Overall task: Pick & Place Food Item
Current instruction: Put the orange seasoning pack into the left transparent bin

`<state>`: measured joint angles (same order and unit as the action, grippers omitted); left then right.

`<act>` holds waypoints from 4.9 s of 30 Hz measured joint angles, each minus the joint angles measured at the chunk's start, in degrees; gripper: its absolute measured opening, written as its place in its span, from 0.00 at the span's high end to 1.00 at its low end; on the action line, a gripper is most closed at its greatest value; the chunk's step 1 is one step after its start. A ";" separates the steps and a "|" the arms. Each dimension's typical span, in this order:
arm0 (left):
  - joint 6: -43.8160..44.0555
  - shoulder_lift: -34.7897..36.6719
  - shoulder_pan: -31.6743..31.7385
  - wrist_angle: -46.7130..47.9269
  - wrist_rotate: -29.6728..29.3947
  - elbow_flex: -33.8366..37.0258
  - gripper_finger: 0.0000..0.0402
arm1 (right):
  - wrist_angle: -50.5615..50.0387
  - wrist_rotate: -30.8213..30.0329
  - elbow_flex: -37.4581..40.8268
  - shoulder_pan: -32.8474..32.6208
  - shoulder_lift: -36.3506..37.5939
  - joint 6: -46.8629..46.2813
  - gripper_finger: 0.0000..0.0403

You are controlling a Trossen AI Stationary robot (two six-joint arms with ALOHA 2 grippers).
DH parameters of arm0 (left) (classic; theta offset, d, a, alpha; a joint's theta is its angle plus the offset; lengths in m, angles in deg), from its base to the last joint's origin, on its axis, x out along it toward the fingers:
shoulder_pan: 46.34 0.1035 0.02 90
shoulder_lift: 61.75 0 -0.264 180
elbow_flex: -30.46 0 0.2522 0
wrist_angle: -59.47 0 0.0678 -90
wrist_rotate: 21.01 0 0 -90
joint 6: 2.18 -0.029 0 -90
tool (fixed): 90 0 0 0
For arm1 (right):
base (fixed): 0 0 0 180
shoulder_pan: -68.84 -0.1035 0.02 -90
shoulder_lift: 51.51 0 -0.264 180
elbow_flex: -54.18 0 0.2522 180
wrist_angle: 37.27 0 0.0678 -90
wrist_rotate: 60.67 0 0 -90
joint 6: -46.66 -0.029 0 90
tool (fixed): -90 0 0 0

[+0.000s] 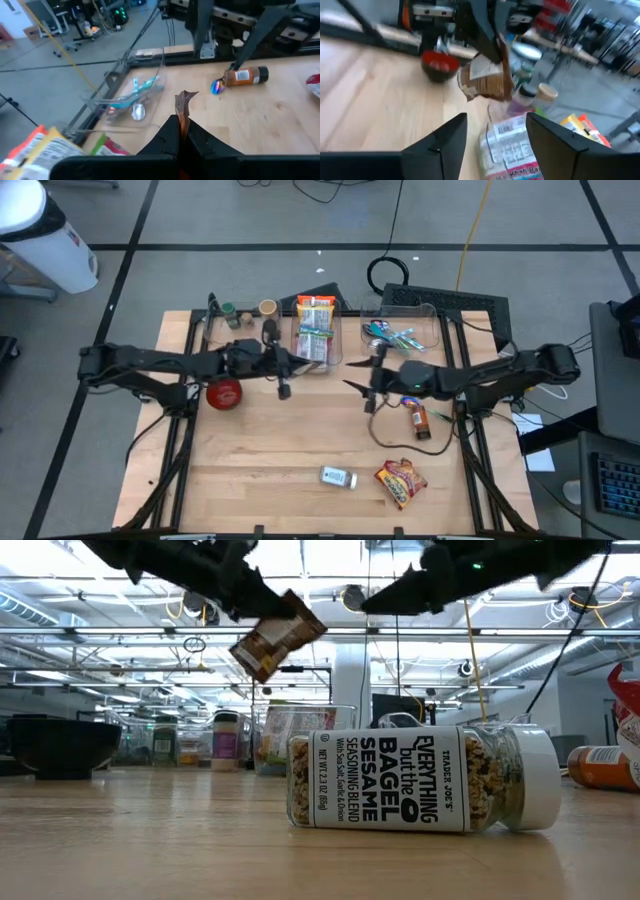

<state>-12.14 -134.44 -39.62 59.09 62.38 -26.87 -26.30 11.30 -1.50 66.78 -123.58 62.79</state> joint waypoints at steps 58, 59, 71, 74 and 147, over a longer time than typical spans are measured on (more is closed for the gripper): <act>2.67 39.91 36.60 -20.91 -11.68 35.66 1.00 | 44.03 0.14 26.08 1.21 5.10 -4.80 0.58; 2.75 39.68 37.14 -21.04 -10.99 35.44 1.00 | 43.78 0.12 26.08 1.33 5.10 -4.91 0.58; 5.76 24.42 41.82 -33.24 -5.26 35.63 1.00 | 42.77 0.14 26.08 1.33 5.07 -4.95 0.58; 5.51 19.13 42.31 -38.32 -5.16 35.63 1.00 | 42.69 0.14 26.08 1.33 5.07 -4.95 0.58; 10.26 -17.88 42.20 -56.32 -6.61 29.11 0.93 | 40.15 0.14 26.04 1.33 5.07 -4.99 0.58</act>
<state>-1.88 -152.31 2.58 2.77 55.77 2.24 13.85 11.44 24.54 68.11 -118.51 57.79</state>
